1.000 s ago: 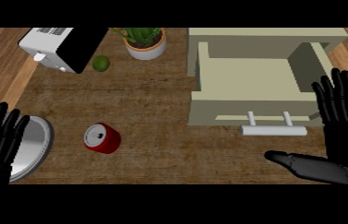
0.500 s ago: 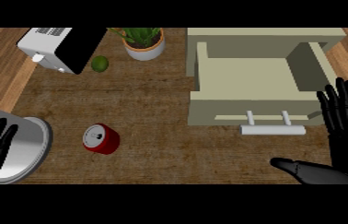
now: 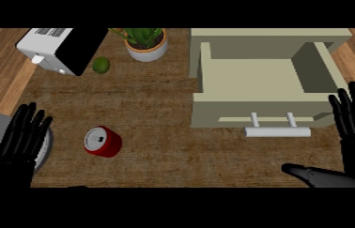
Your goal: Pick up the can, place it into the drawer and close the drawer
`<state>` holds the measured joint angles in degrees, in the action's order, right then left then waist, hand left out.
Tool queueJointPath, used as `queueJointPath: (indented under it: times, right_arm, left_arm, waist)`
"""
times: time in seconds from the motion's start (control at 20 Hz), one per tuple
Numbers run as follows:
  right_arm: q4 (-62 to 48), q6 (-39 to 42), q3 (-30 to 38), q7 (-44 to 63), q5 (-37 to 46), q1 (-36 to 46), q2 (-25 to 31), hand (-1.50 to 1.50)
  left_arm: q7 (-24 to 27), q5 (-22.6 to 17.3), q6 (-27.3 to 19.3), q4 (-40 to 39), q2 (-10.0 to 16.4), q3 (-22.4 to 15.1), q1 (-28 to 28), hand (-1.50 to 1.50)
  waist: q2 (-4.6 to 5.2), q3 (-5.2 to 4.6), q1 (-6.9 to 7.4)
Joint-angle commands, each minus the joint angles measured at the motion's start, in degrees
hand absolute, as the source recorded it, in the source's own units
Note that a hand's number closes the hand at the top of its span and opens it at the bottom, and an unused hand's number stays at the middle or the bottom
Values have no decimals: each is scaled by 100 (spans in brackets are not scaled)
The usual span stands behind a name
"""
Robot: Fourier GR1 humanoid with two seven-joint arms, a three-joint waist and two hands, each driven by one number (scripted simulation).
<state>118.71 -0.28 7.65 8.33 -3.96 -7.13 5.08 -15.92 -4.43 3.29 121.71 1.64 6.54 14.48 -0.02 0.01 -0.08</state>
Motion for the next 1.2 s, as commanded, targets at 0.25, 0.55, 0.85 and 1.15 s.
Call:
queueJointPath:
  times: [0.25,0.55,0.85,1.15]
  right_arm:
    - [374,-32,-67,127,138,-192,-149,-150]
    - [631,308,198,78,-136,-604,-54,-150]
    - [500,149,218,448,-28,-42,-14,-150]
    - [902,439,712,638,-436,-299,169,-150]
  left_arm:
    - [1328,645,-425,-971,-161,-818,759,-150]
    - [1958,795,-968,-1929,-163,-1048,573,-150]
    - [2501,480,-725,-3381,-113,-250,-287,-150]
    - [2958,369,-647,-4059,109,70,-407,-150]
  waist:
    - [-5,-2,16]
    - [-5,-1,-3]
    - [3,-3,4]
    - [0,-1,-3]
